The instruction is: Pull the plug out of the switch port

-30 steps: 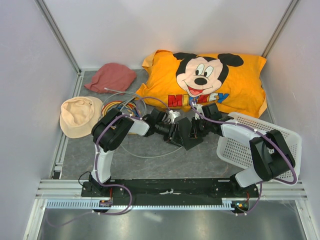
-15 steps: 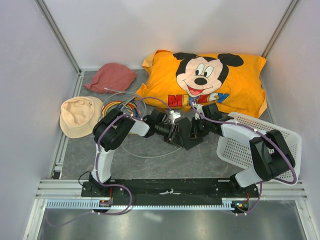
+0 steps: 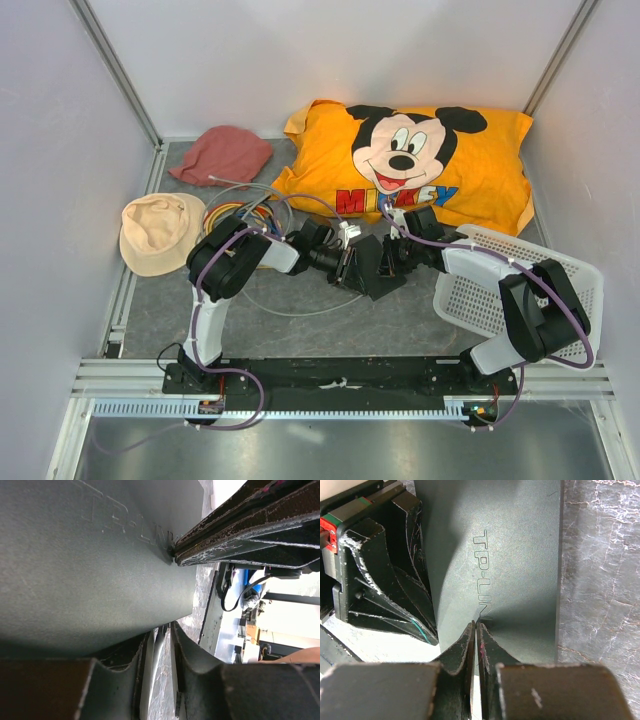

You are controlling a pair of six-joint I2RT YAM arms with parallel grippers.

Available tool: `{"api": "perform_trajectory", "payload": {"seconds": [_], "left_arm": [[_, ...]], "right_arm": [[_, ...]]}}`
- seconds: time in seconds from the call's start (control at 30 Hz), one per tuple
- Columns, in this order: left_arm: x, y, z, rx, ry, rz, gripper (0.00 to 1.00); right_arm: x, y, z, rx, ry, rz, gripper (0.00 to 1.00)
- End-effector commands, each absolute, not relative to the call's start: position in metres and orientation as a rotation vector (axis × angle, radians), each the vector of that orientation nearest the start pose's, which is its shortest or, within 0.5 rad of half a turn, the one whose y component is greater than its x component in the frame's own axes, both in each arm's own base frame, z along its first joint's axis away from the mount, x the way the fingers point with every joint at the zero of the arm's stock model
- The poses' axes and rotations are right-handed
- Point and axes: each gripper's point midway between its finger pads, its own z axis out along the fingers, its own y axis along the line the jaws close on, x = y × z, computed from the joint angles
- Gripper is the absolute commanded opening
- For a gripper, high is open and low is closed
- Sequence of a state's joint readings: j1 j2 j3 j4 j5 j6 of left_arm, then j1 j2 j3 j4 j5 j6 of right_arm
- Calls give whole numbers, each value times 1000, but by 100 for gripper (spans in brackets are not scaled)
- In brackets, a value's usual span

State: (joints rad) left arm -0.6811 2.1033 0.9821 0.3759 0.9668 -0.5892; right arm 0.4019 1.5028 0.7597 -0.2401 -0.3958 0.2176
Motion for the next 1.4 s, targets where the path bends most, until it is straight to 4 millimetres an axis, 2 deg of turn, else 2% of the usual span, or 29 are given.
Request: {"api": "perform_trajectory", "payload": {"seconds": [0.0, 0.07, 0.1, 0.13, 0.23, 0.37, 0.53, 0.67, 0.77, 0.9, 0.97, 1.2, 1.37], "left_arm": [[203, -364, -26, 670, 2613, -1575, 25], [203, -365, -25, 665, 2617, -1580, 21], [203, -365, -25, 663, 2622, -1586, 13], [204, -367, -23, 668, 2617, -1590, 9], [206, -367, -25, 677, 2629, -1574, 2], [204, -362, -33, 742, 2677, -1528, 2], [193, -346, -43, 887, 2704, -1459, 2], [191, -338, -43, 999, 2666, -1417, 2], [184, -329, -39, 1100, 2607, -1409, 2], [165, -310, -49, 1181, 2662, -1391, 2], [158, -306, -48, 1214, 2661, -1410, 2], [166, -312, -22, 1226, 2573, -1422, 2], [167, -313, -23, 1243, 2562, -1429, 2]], "right_arm": [[232, 176, 2, -383, 2742, 655, 11], [232, 176, 2, -381, 2744, 655, 11], [232, 176, 1, -380, 2745, 655, 12], [232, 177, 1, -381, 2742, 657, 12], [232, 177, 0, -383, 2744, 655, 12], [232, 175, -2, -375, 2751, 644, 11], [236, 170, -6, -361, 2766, 591, 11], [249, 170, -6, -397, 2748, 551, 11], [251, 169, -7, -413, 2747, 535, 11], [256, 169, -8, -436, 2740, 513, 11], [258, 168, -9, -450, 2740, 506, 11], [265, 166, -6, -481, 2718, 473, 11], [267, 166, -5, -488, 2705, 469, 11]]}}
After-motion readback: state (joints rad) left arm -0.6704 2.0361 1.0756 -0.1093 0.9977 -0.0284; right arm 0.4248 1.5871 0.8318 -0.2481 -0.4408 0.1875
